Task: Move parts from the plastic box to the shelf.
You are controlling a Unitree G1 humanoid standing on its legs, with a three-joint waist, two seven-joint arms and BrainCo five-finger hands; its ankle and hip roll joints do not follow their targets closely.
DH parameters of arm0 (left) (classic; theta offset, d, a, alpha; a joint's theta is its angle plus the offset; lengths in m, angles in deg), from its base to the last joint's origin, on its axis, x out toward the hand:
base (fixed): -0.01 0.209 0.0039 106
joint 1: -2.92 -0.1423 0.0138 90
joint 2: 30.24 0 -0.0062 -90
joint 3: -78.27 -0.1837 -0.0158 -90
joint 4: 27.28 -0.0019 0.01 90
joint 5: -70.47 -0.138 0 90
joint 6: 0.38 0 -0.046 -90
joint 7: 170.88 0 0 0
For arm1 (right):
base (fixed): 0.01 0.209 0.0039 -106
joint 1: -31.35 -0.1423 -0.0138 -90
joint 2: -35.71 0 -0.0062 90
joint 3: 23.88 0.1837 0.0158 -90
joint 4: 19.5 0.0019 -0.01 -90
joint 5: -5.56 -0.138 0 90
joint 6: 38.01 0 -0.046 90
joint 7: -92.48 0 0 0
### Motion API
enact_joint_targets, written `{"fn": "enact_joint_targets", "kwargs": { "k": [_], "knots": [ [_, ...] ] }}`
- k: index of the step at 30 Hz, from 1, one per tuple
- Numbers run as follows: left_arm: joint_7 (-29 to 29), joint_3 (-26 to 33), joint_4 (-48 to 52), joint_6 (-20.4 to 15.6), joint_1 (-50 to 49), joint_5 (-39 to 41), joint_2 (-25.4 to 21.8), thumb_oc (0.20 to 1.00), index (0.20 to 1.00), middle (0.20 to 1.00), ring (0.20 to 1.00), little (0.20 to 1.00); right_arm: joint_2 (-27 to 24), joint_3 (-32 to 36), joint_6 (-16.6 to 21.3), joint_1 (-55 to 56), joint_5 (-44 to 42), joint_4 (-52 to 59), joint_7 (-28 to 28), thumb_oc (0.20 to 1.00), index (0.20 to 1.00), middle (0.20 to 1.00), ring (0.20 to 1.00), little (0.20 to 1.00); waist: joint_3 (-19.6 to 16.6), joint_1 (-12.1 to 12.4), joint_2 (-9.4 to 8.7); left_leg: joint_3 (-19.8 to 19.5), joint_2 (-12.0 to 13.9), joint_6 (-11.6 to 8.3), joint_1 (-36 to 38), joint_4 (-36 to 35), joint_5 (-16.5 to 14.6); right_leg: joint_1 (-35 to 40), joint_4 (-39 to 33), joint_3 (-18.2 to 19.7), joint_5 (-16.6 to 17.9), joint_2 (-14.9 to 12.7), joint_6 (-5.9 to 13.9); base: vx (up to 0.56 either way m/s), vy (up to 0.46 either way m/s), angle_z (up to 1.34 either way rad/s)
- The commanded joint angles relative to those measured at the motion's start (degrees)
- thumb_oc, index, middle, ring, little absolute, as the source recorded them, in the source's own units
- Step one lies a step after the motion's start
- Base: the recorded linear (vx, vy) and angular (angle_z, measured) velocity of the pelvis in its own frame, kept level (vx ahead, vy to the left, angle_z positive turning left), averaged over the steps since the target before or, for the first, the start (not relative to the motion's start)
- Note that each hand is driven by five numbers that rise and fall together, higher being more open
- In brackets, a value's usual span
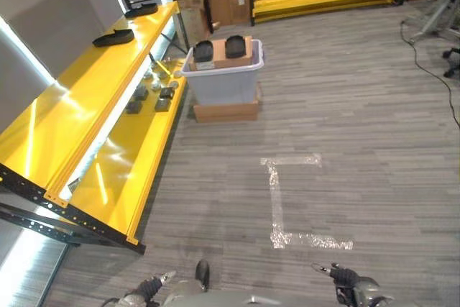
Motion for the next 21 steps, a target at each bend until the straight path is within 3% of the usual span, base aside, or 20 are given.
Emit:
{"fn": "enact_joint_targets", "kwargs": {
  "k": [1,5,10,11,13,15,17,18,19,20,21],
  "knots": [
    [0.6,-0.1,-3.9,-0.2,2.7,-2.4,1.1,1.0,1.0,1.0,1.0,1.0,1.0,0.4,0.9,3.2,1.3,-1.6,-0.3,1.0,1.0,1.0,1.0,1.0,1.4,1.7,0.75,-1.1,-4.6,1.96,2.8,0.4,3.6,-0.1,1.5,6.6,-1.1,0.0,5.92,0.3,-0.008,-0.78],
    [1.1,-0.2,-3.4,-0.3,2.7,-3.6,0.8,1.0,1.0,1.0,1.0,1.0,3.2,-0.3,0.6,4.7,1.8,-2.1,0.0,1.0,1.0,1.0,1.0,1.0,-0.6,1.8,0.97,-0.5,-4.2,3.37,7.2,0.7,2.3,3.5,1.2,7.3,-4.1,-1.3,5.99,0.35,0.13,-0.64],
    [2.0,-0.9,-0.3,-0.7,5.3,-3.8,0.2,1.0,1.0,1.0,1.0,1.0,6.1,-1.2,-0.1,7.3,3.4,-3.6,0.4,1.0,1.0,1.0,1.0,1.0,-2.8,1.0,0.34,0.6,-5.1,5.71,9.4,2.1,-1.9,1.6,10.7,7.9,-6.8,-4.3,8.03,0.25,0.154,0.05],
    [2.2,-1.0,0.4,-0.8,6.0,-3.6,0.1,1.0,1.0,1.0,1.0,1.0,6.3,-0.9,-0.2,7.4,3.2,-3.8,0.4,1.0,1.0,1.0,1.0,1.0,-2.6,0.8,0.31,0.6,-5.3,6.02,9.7,2.6,-2.5,0.6,13.7,8.0,-6.4,-4.5,8.6,0.16,0.129,-0.07],
    [2.8,-1.4,1.3,-0.6,7.9,-3.2,-0.1,1.0,1.0,1.0,1.0,1.0,6.2,-0.8,-0.1,6.3,3.3,-3.3,0.0,1.0,1.0,1.0,1.0,1.0,-0.6,0.3,0.0,0.4,-6.0,7.21,11.0,3.5,-3.9,-6.7,25.2,9.4,1.2,-4.4,11.21,0.07,0.082,0.11],
    [2.9,-1.8,1.0,-0.2,8.8,-3.2,-0.4,1.0,1.0,1.0,1.0,1.0,6.3,-1.0,-0.2,5.3,3.0,-2.5,-0.5,1.0,1.0,1.0,1.0,1.0,1.6,-0.8,0.5,0.2,-4.8,7.39,12.4,3.3,-4.1,-11.5,32.1,9.2,3.3,-2.7,11.71,0.06,0.031,0.11],
    [2.9,-1.8,0.1,0.2,8.7,-3.7,-0.4,1.0,1.0,1.0,1.0,1.0,6.5,-1.0,-0.2,5.0,3.3,-2.3,-0.6,1.0,1.0,1.0,1.0,1.0,1.7,-1.0,1.18,0.0,-3.7,7.19,13.6,2.3,-4.6,-13.4,30.7,7.1,0.1,-3.8,10.48,0.18,0.013,-0.04],
    [2.9,-1.5,-0.8,0.3,8.4,-3.7,-0.4,1.0,1.0,1.0,1.0,1.0,6.4,-0.9,-0.2,4.9,3.5,-2.0,-0.5,1.0,1.0,1.0,1.0,1.0,1.4,-0.8,1.44,0.0,-3.1,6.91,14.5,1.2,-4.9,-14.6,26.6,4.6,-1.8,-4.5,9.89,0.25,-0.044,-0.17],
    [2.8,-1.2,-1.7,0.3,8.1,-3.8,-0.2,1.0,1.0,1.0,1.0,1.0,6.4,-0.9,-0.1,5.1,3.7,-1.7,-0.5,1.0,1.0,1.0,1.0,1.0,1.3,-1.1,1.27,0.0,-2.9,6.68,15.9,0.1,-5.3,-14.9,21.8,2.5,-1.6,-4.8,9.79,0.38,-0.117,-0.49],
    [2.5,-1.1,-3.1,0.3,7.5,-4.1,0.1,1.0,1.0,1.0,1.0,1.0,6.5,-1.1,0.2,5.2,4.1,-1.7,-0.6,1.0,1.0,1.0,1.0,1.0,1.2,-1.9,0.17,0.2,-3.3,6.29,17.7,-1.3,-6.2,-16.8,13.1,1.2,0.9,-3.3,10.39,0.37,-0.134,-0.69],
    [2.4,-1.1,-3.4,0.3,7.3,-4.3,0.2,1.0,1.0,1.0,1.0,1.0,6.6,-1.3,0.2,5.4,4.1,-1.9,-0.7,1.0,1.0,1.0,1.0,1.0,1.4,-2.4,-0.02,-0.2,-3.3,6.21,18.5,-1.6,-6.5,-16.9,11.5,2.0,1.6,-2.3,10.39,0.37,-0.15,-0.71]
  ]
}}
